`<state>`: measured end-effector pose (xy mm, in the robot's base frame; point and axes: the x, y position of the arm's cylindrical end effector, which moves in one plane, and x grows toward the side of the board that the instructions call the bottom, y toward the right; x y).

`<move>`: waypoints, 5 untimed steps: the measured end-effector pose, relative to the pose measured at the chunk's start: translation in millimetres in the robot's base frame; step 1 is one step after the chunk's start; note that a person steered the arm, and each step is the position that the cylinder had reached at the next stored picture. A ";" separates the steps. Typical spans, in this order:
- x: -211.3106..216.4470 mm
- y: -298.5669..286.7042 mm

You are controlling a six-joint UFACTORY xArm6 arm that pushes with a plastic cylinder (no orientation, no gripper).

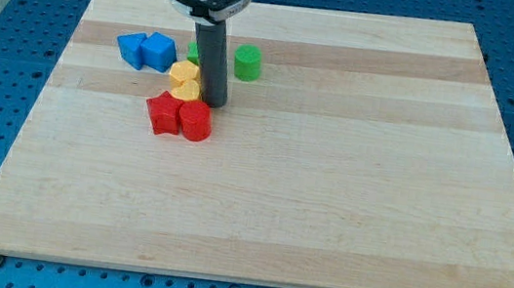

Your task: Place the red star below the red circle

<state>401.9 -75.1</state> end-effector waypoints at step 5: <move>107.6 -94.7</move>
<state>509.5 -169.8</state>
